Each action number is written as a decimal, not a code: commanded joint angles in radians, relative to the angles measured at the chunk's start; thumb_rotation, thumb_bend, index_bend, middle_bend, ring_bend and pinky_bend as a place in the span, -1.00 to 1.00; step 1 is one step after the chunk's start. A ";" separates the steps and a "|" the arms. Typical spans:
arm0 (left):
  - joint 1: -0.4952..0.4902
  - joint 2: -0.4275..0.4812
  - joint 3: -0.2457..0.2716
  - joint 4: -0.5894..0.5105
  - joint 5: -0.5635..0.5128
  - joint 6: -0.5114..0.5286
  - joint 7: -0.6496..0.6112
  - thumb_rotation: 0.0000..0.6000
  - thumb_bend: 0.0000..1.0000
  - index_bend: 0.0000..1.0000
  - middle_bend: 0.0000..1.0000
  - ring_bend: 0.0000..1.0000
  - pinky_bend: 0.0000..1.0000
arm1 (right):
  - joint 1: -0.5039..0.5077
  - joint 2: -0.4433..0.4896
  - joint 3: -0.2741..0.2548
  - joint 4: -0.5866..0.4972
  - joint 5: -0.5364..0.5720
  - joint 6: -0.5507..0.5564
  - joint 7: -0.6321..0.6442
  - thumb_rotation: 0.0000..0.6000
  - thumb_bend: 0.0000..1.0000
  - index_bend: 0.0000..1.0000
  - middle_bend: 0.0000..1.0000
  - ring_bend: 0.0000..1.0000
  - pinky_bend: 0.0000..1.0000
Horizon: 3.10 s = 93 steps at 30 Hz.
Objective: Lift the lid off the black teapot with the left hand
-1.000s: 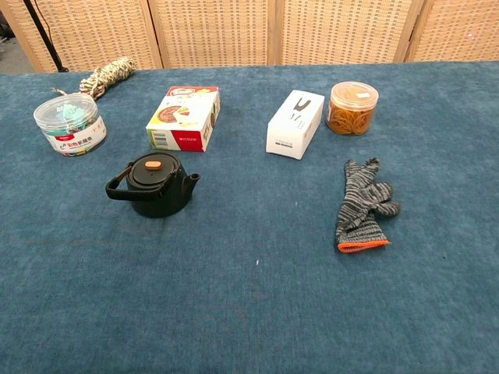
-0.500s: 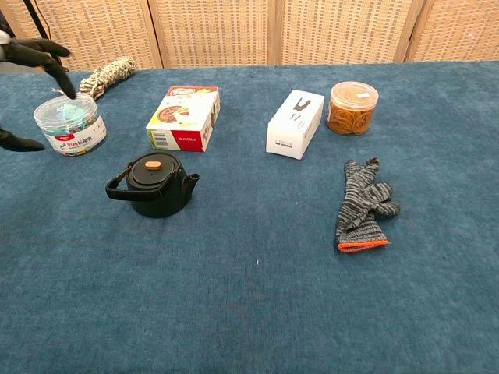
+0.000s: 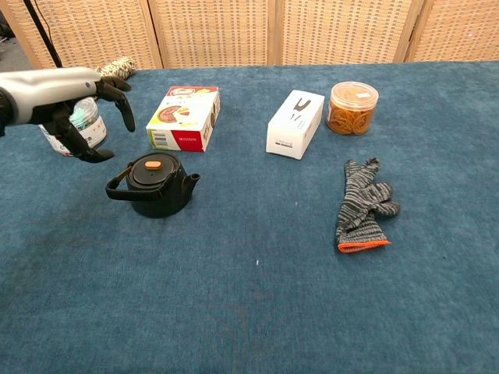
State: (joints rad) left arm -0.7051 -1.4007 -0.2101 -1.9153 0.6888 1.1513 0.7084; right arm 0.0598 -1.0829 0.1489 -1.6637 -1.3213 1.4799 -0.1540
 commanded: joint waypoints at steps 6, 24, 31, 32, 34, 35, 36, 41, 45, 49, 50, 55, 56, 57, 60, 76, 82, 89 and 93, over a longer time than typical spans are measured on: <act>-0.043 -0.054 0.002 0.071 -0.071 -0.012 -0.003 1.00 -0.30 -0.08 -1.00 -1.00 -1.00 | -0.001 0.008 0.000 -0.005 0.004 -0.002 0.006 1.00 -1.00 -1.00 -1.00 -1.00 -1.00; -0.105 -0.135 0.009 0.142 -0.129 0.009 0.013 1.00 -0.28 -0.03 -1.00 -1.00 -1.00 | -0.006 0.020 0.003 -0.010 0.015 0.002 0.022 1.00 -1.00 -1.00 -1.00 -1.00 -1.00; -0.117 -0.155 0.009 0.167 -0.142 0.014 0.011 1.00 -0.27 -0.02 -1.00 -1.00 -1.00 | -0.006 0.026 0.005 -0.009 0.019 -0.001 0.033 1.00 -1.00 -1.00 -1.00 -1.00 -1.00; -0.119 -0.157 0.010 0.169 -0.143 0.015 0.013 1.00 -0.27 -0.02 -1.00 -1.00 -1.00 | -0.006 0.027 0.006 -0.009 0.020 0.000 0.035 1.00 -1.00 -1.00 -1.00 -1.00 -1.00; -0.122 -0.161 0.010 0.172 -0.148 0.014 0.015 1.00 -0.27 -0.02 -1.00 -1.00 -1.00 | -0.007 0.028 0.006 -0.009 0.021 0.001 0.036 1.00 -1.00 -1.00 -1.00 -1.00 -1.00; -0.124 -0.162 0.011 0.173 -0.150 0.014 0.016 1.00 -0.27 -0.01 -1.00 -1.00 -1.00 | -0.007 0.028 0.006 -0.009 0.021 0.001 0.037 1.00 -1.00 -1.00 -1.00 -1.00 -1.00; -0.126 -0.165 0.012 0.176 -0.151 0.016 0.018 1.00 -0.27 0.00 -1.00 -1.00 -1.00 | -0.007 0.029 0.007 -0.010 0.021 0.001 0.037 1.00 -1.00 -1.00 -1.00 -1.00 -1.00; -0.132 -0.174 0.015 0.183 -0.158 0.019 0.022 1.00 -0.26 0.01 -1.00 -1.00 -1.00 | -0.007 0.030 0.007 -0.011 0.022 0.002 0.038 1.00 -1.00 -1.00 -1.00 -1.00 -1.00; -0.135 -0.179 0.018 0.188 -0.159 0.020 0.024 1.00 -0.25 0.04 -1.00 -1.00 -1.00 | -0.008 0.031 0.006 -0.011 0.020 0.003 0.039 1.00 -1.00 -1.00 -1.00 -1.00 -1.00; -0.137 -0.186 0.020 0.196 -0.155 0.026 0.025 1.00 -0.22 0.11 -1.00 -1.00 -1.00 | -0.009 0.032 0.006 -0.012 0.019 0.005 0.042 1.00 -1.00 -1.00 -1.00 -1.00 -1.00; -0.137 -0.190 0.021 0.199 -0.152 0.028 0.023 1.00 -0.22 0.13 -1.00 -1.00 -1.00 | -0.009 0.033 0.006 -0.013 0.019 0.006 0.042 1.00 -1.00 -1.00 -1.00 -1.00 -1.00; -0.138 -0.199 0.024 0.205 -0.151 0.039 0.030 1.00 -0.21 0.19 -1.00 -1.00 -1.00 | -0.011 0.035 0.006 -0.014 0.016 0.010 0.046 1.00 -1.00 -1.00 -1.00 -1.00 -1.00; -0.138 -0.200 0.024 0.205 -0.152 0.040 0.030 1.00 -0.21 0.19 -1.00 -1.00 -1.00 | -0.011 0.036 0.006 -0.015 0.015 0.011 0.046 1.00 -1.00 -1.00 -1.00 -1.00 -1.00; -0.138 -0.200 0.023 0.205 -0.151 0.042 0.030 1.00 -0.21 0.19 -1.00 -1.00 -1.00 | -0.012 0.036 0.006 -0.015 0.015 0.012 0.047 1.00 -1.00 -1.00 -1.00 -1.00 -1.00; -0.136 -0.196 0.020 0.195 -0.142 0.051 0.028 1.00 -0.21 0.19 -1.00 -1.00 -1.00 | -0.013 0.037 0.006 -0.016 0.013 0.014 0.049 1.00 -1.00 -1.00 -1.00 -1.00 -1.00; -0.090 -0.084 0.012 0.085 -0.085 0.097 -0.020 1.00 -0.21 0.22 -1.00 -1.00 -1.00 | -0.015 0.039 -0.003 -0.027 -0.003 0.019 0.044 1.00 -1.00 -1.00 -1.00 -1.00 -1.00; -0.037 -0.055 0.049 0.180 -0.075 0.040 -0.109 1.00 -0.21 0.22 -1.00 -1.00 -1.00 | -0.013 0.036 -0.008 -0.030 -0.008 0.015 0.034 1.00 -1.00 -1.00 -1.00 -1.00 -1.00; 0.007 -0.097 0.075 0.371 -0.049 -0.075 -0.241 1.00 -0.20 0.22 -1.00 -1.00 -1.00 | -0.008 0.027 -0.013 -0.032 -0.012 0.008 0.011 1.00 -1.00 -1.00 -1.00 -1.00 -1.00; 0.028 -0.133 0.075 0.461 -0.002 -0.126 -0.326 1.00 -0.21 0.19 -1.00 -1.00 -1.00 | -0.005 0.021 -0.017 -0.033 -0.014 0.004 -0.002 1.00 -1.00 -1.00 -1.00 -1.00 -1.00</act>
State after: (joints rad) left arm -0.6966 -1.5078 -0.1403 -1.4978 0.6558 1.0621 0.4298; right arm 0.0542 -1.0613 0.1321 -1.6963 -1.3355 1.4847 -0.1558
